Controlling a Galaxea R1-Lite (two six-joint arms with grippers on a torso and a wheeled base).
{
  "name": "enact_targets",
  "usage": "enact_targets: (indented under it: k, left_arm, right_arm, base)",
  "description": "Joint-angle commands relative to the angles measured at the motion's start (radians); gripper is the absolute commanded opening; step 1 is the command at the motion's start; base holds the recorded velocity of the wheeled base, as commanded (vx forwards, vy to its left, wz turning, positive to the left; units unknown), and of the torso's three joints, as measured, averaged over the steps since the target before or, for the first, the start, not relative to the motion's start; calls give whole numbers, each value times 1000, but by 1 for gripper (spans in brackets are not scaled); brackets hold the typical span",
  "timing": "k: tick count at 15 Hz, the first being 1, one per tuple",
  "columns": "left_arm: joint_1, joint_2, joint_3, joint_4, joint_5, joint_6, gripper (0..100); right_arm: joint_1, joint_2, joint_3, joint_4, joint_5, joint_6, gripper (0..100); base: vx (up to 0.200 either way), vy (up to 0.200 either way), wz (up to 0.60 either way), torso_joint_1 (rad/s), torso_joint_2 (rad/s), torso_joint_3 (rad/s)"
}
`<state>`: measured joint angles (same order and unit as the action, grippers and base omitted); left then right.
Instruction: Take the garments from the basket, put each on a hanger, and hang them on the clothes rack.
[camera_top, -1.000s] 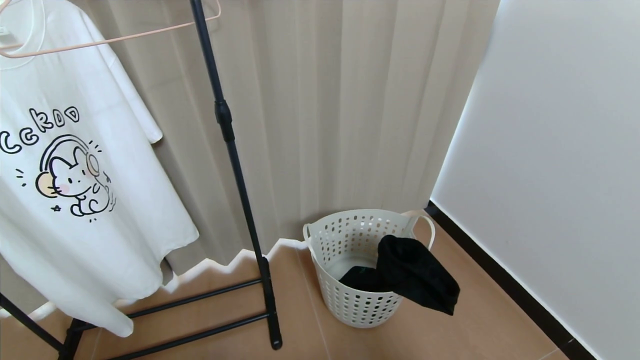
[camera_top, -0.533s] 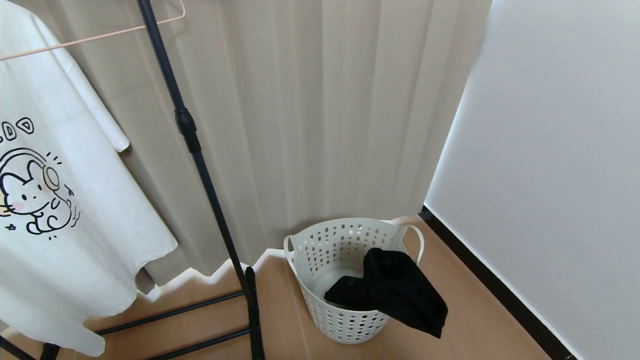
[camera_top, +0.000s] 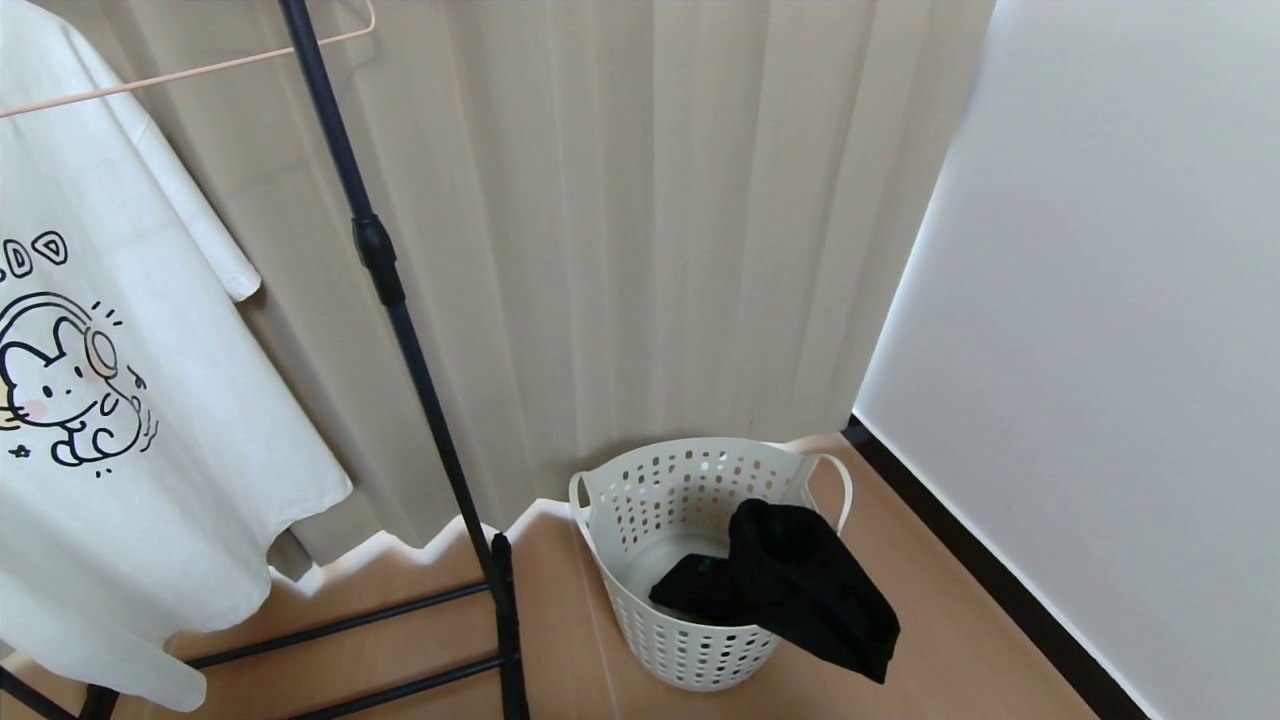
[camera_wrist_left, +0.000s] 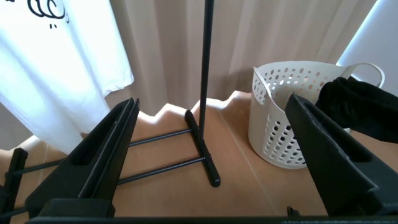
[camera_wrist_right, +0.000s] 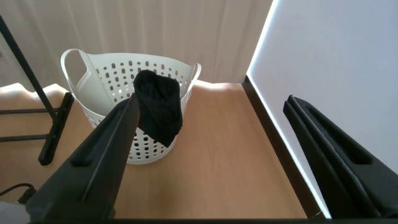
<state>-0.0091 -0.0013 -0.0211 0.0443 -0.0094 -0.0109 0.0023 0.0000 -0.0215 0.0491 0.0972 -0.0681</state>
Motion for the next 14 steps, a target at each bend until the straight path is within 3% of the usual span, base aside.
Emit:
enact_targets:
  k: [1,5,14]
  left_arm:
    - [0,1,0,0,0,0,100]
    - [0,1,0,0,0,0,100]
    - [0,1,-2,0,0,0,100]
  right_arm:
    - [1,0,0,0,1,-1,100]
    - [1,0,0,0,1,-1,100]
    - [1,0,0,0,-1,-1,100]
  base:
    - [0,0,0,0,0,0]
    - [0,0,0,1,2,-21]
    - [0,0,0,3,1,-186]
